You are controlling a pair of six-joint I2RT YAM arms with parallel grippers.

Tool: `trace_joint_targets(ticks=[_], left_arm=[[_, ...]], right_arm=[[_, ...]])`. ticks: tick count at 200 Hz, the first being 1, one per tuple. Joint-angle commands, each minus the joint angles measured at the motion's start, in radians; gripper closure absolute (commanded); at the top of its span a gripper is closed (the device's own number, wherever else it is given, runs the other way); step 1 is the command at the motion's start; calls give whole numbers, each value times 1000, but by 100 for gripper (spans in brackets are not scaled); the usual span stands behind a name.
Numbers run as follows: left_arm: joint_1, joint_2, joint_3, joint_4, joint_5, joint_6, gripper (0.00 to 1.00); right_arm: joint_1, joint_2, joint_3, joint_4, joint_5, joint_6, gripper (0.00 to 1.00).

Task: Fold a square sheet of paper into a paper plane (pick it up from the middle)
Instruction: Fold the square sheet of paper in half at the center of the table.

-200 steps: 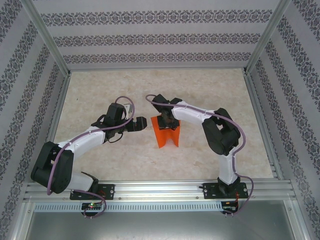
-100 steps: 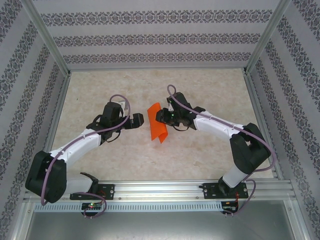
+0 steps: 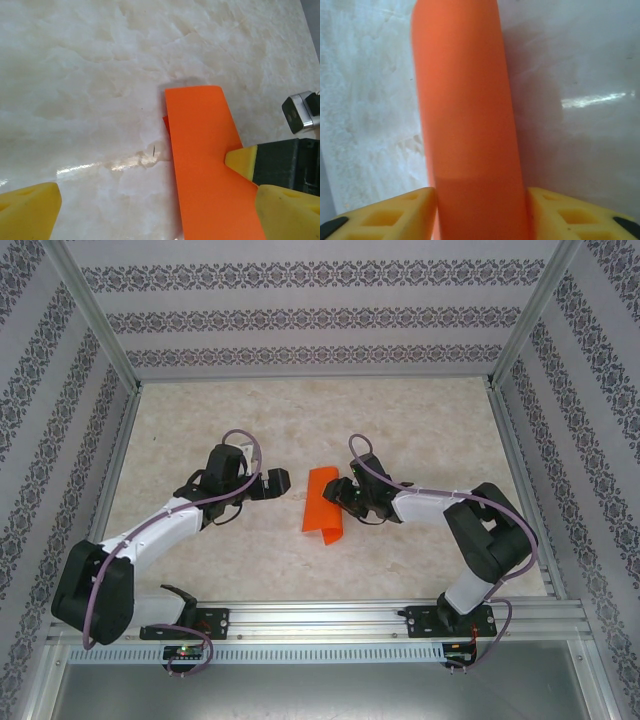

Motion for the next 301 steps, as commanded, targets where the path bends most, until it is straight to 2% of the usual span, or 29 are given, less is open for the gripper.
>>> trace_joint_targets(ticks=[1,43,64,81,136,160,195,208,232,260,301], left_arm=[[-14,21,8,34,57,11,0],[-43,42,38,23,78,34,0],[-61,57,52,18,72,33,0],[-77,65,58,20,72,29,0],[-115,89,70,21,57,10,0],[-118,87,74,10,44,13,0],[-118,87,73,-1,35,17,0],[-118,86,74,-6,32,19,0],[-118,87,78,-14,24,22,0],[-118,82,79,-20,-6,22,0],[-119,38,71,-33,-106,16,0]], right_arm=[[-1,-43,11,-94,73,-70,40],[-10,-93,88,-333,149,-216,37],[-35,-86,99,-356,85,-268,37],[-41,-75,114,-409,114,-299,37],[-48,16,149,-376,-74,-383,38],[-49,41,156,-353,-105,-385,39],[-55,77,174,-337,-155,-399,45],[-57,83,178,-336,-158,-400,50],[-66,63,161,-288,-178,-367,59],[-63,23,129,-176,-212,-262,61],[-39,-52,49,55,-180,-50,64]])
